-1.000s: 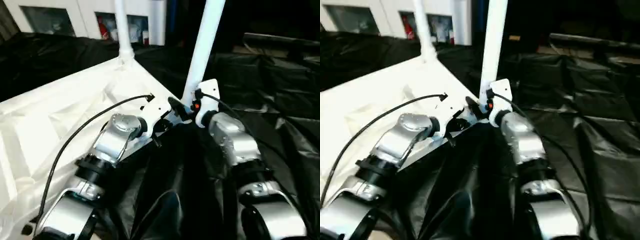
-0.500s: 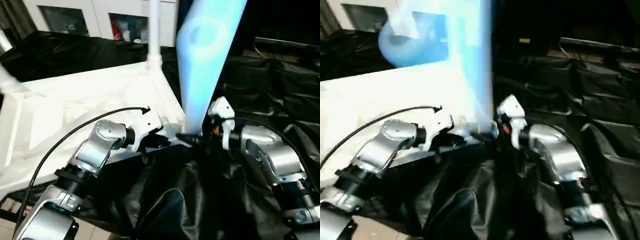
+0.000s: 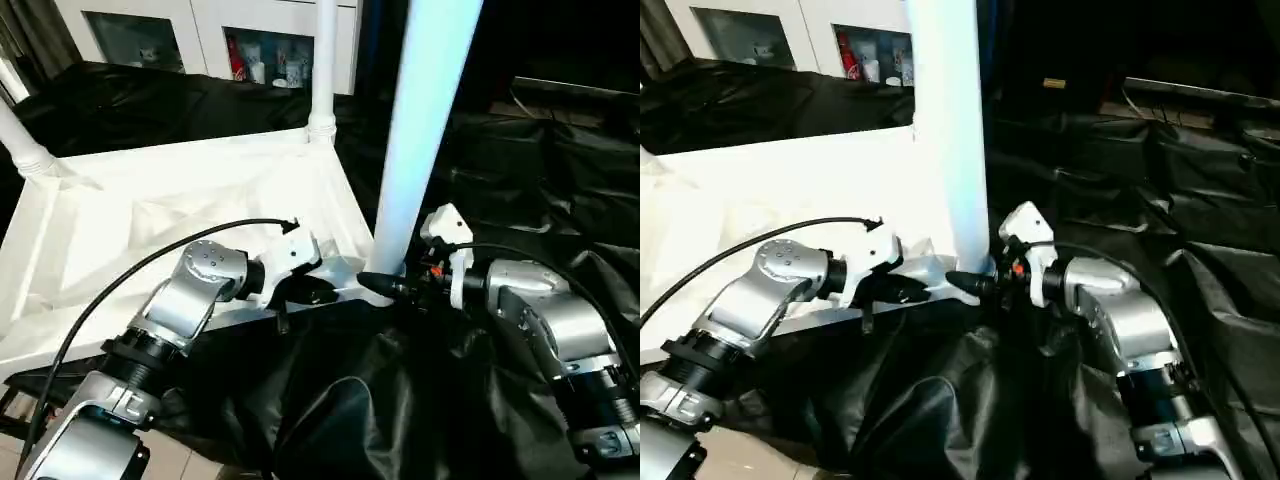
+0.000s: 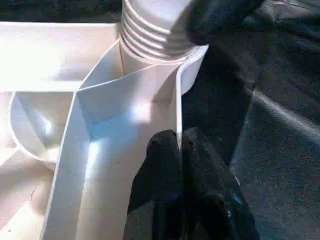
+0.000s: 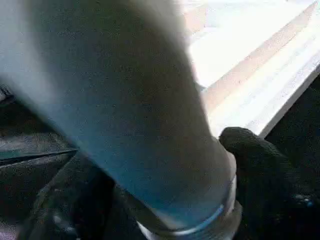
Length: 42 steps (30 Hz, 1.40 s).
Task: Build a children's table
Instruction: Insert table leg to table base
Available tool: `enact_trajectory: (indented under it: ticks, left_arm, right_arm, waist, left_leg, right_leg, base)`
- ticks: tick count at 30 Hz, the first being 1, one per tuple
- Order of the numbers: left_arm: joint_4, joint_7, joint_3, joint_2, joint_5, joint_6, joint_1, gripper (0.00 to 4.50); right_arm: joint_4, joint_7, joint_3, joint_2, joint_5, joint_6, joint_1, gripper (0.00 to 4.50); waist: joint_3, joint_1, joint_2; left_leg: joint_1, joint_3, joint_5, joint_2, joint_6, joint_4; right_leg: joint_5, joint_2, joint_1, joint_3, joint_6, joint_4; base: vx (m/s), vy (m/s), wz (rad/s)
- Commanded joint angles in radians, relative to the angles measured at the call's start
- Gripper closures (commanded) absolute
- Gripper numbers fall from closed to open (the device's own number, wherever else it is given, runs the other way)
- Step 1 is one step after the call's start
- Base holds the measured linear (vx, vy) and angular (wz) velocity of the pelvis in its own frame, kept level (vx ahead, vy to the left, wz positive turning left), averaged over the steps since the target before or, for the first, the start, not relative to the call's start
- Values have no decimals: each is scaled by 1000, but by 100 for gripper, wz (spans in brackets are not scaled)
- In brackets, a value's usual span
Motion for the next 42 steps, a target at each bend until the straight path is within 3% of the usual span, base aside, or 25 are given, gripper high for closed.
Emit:
enact_trajectory:
  ticks: [1, 7, 13, 18, 31, 38, 40, 42]
  left_arm:
    - [-26, 2, -9, -5, -13, -40, -19, 450]
    - [-10, -6, -9, 6, 0, -75, -21, 450]
    - [7, -14, -15, 5, -6, -86, -19, 450]
    - [15, -39, -19, 4, -19, -93, -20, 450]
    - [30, -54, -22, 12, -11, -102, -23, 450]
    - [34, -48, -17, 12, -15, -90, -19, 450]
    - [53, -7, -6, -8, -11, -68, -29, 450]
    - [87, 65, 10, -48, -3, -12, -56, 450]
  right_arm:
    - [9, 9, 20, 18, 19, 10, 14, 139]
    - [53, 8, -10, 26, 34, 0, 27, 173]
    - [104, 32, -18, 23, 40, -3, 37, 177]
    - [185, 77, -22, 33, 64, 14, 25, 179]
    - [345, 128, 31, 37, 16, -33, -1, 180]
    - [382, 90, 22, 60, 2, -68, 1, 180]
    - [411, -18, -5, 99, -11, -85, -5, 180]
    - [463, -169, -46, 159, -20, -106, -22, 180]
  waist:
    - [-87, 3, 3]
    - [-86, 3, 5]
    - [-88, 3, 3]
    - [-85, 5, 7]
    - [-82, 6, 10]
    - [-81, 2, 9]
    - [-76, -2, 11]
    - [-61, -13, 9]
  left_leg:
    - [5, -9, -74, 39, 93, -56]
    - [5, -11, -88, 40, 75, -58]
    - [3, -11, -61, 37, 92, -55]
    - [4, -11, -78, 38, 94, -56]
    - [5, -12, -104, 39, 80, -59]
    - [5, -13, -128, 39, 72, -62]
    - [7, -11, -152, 39, 67, -64]
    - [19, -14, -252, 34, 27, -72]
  right_leg:
    - [-73, -76, 81, 65, -252, -65]
    - [-99, -76, 84, 64, -242, -66]
    - [-55, -76, 86, 64, -251, -62]
    - [-87, -75, 83, 62, -252, -67]
    - [-149, -77, 84, 60, -236, -73]
    - [-183, -77, 83, 58, -228, -78]
    - [-222, -78, 78, 59, -223, -84]
    - [-429, -79, 72, 54, -173, -106]
  base:
    - [0, 0, 0]
    - [0, 0, 0]
    - [0, 0, 0]
    - [0, 0, 0]
    - [0, 0, 0]
    - [0, 0, 0]
    - [0, 0, 0]
    - [0, 0, 0]
